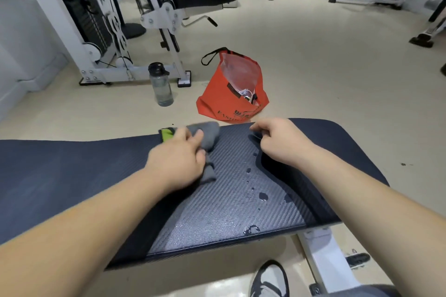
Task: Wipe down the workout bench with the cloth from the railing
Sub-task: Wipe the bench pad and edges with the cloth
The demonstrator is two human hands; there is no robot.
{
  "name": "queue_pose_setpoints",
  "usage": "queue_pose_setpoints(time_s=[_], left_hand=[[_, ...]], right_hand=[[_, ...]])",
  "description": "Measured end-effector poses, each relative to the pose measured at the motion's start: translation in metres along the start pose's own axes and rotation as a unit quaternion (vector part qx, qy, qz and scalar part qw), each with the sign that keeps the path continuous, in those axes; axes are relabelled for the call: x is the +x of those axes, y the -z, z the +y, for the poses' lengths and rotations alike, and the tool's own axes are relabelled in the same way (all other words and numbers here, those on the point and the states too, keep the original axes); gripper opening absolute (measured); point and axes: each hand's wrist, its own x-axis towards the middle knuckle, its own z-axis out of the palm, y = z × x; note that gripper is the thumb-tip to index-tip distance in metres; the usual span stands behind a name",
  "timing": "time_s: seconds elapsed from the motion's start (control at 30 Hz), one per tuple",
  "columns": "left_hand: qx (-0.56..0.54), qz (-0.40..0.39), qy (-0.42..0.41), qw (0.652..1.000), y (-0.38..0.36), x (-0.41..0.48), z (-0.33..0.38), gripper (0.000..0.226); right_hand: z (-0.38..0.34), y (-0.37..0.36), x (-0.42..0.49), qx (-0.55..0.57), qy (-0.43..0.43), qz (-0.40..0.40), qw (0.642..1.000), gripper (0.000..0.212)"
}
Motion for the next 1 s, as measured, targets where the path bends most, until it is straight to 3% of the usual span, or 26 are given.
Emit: queue_pose_setpoints(time_s=[0.07,0.1,0.23,0.3,0.43,0.53,0.67,0.83,0.9,1.0], left_hand=[[-0.030,0.011,0.090,0.995,-0.002,0.012,0.014,0.054],[-0.039,0.016,0.096,0.994,-0.004,0.010,0.026,0.053],[-0.039,0.033,-0.063,0.997,-0.016,-0.028,0.056,0.052],[-0.037,0.027,-0.088,0.995,-0.013,-0.015,0.046,0.053],[-0.009,0.013,0.003,1.000,-0.012,0.031,0.048,0.051],[-0.008,0.016,0.013,1.000,-0.013,0.029,0.064,0.052],[0.020,0.040,-0.051,0.998,-0.015,-0.037,0.071,0.054],[0.067,0.070,-0.211,0.973,-0.020,-0.088,0.047,0.058],[0.087,0.062,-0.160,0.981,-0.016,-0.073,0.040,0.058],[0.060,0.060,0.032,0.996,-0.013,-0.066,0.066,0.056]], right_hand=[[0.004,0.005,-0.004,0.013,-0.011,0.018,1.000,0.054],[0.006,0.007,-0.005,0.016,-0.015,0.027,0.999,0.054],[0.012,0.011,-0.008,0.012,0.000,0.037,0.999,0.054],[0.019,0.011,-0.010,0.009,0.005,0.037,0.999,0.054],[0.037,0.020,-0.018,-0.001,0.006,0.055,0.998,0.045],[0.049,0.025,-0.029,-0.001,0.025,0.063,0.998,0.033],[0.050,0.032,-0.042,-0.005,0.045,0.058,0.997,0.029],[0.032,0.033,-0.058,-0.014,0.096,0.044,0.994,0.029],[0.024,0.033,-0.066,-0.024,0.117,0.033,0.992,0.029],[0.015,0.036,-0.079,-0.047,0.123,0.012,0.991,0.028]])
